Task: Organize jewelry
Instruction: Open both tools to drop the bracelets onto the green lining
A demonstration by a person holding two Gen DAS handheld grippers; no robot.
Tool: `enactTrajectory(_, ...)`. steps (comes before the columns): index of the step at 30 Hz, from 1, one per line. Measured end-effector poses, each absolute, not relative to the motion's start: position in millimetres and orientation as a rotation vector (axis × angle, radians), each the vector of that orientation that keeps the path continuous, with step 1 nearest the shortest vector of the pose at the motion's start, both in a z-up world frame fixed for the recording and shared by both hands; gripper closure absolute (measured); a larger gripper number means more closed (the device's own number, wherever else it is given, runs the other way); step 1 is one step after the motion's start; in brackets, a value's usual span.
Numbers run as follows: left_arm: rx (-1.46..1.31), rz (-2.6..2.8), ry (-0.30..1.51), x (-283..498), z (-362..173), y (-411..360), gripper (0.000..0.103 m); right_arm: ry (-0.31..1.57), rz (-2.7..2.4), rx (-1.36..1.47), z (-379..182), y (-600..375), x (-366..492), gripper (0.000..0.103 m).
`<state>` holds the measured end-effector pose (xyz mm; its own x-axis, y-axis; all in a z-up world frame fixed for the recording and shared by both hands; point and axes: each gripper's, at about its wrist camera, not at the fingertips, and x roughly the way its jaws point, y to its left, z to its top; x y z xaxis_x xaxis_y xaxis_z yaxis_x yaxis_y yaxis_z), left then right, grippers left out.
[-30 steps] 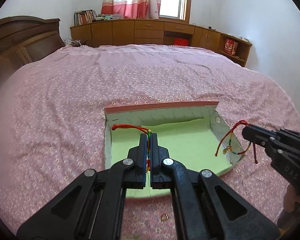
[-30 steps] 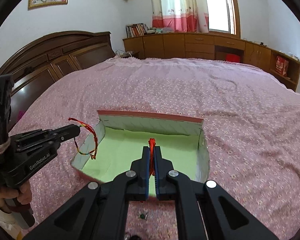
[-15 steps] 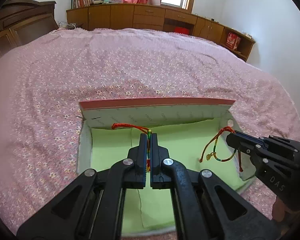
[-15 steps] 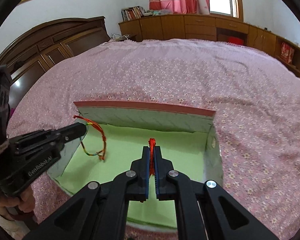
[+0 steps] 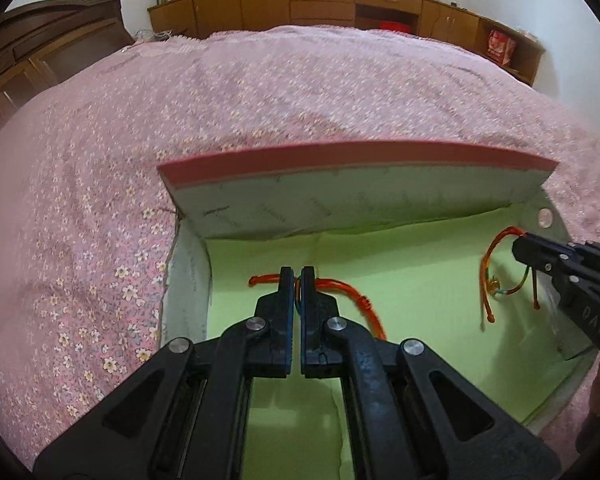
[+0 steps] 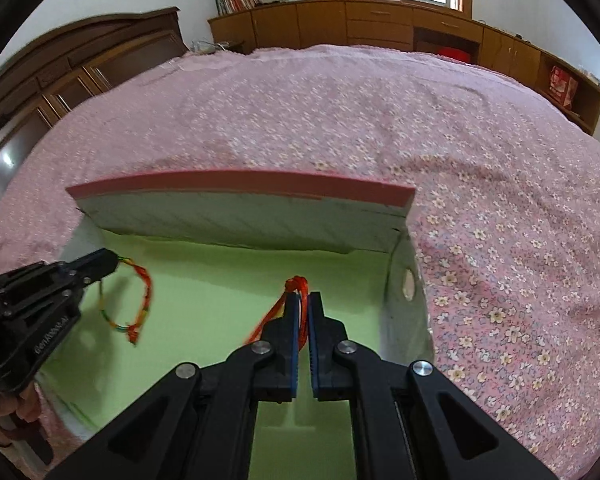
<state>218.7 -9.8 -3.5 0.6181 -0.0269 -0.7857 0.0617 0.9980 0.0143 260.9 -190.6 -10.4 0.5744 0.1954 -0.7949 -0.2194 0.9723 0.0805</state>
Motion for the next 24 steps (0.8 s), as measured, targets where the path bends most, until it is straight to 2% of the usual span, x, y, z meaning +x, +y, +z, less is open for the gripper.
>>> enactTrajectory(7,0.046,-0.040,0.907,220.0,-3.9,-10.3,0.103,0.948,0.219,-0.013,-14.6,-196.1,263.6,0.095)
enactTrajectory(9,0.033,-0.040,0.900,220.5,-2.0,-8.9,0.091,0.938,0.229,-0.007,-11.7,-196.2,262.0,0.087)
enactTrajectory(11,0.015,-0.040,0.877,217.0,1.7,-8.4,0.072,0.914,0.234,-0.005,-6.9,-195.5,258.2,0.063)
enactTrajectory(12,0.011,-0.039,0.867,214.8,3.7,-7.4,0.070,0.903,0.235,-0.005,-3.9,-195.2,256.2,0.060)
enactTrajectory(13,0.011,-0.037,0.858,213.2,5.3,-7.0,0.066,0.898,0.240,-0.005,-0.8,-195.0,254.5,0.060)
enactTrajectory(19,-0.024,-0.048,0.824,203.1,17.5,-2.6,0.065,0.841,0.263,0.015,19.2,-195.2,241.6,0.060)
enactTrajectory(24,-0.066,-0.072,0.771,184.1,30.4,0.6,0.061,0.773,0.283,0.041,35.5,-197.9,220.5,0.052)
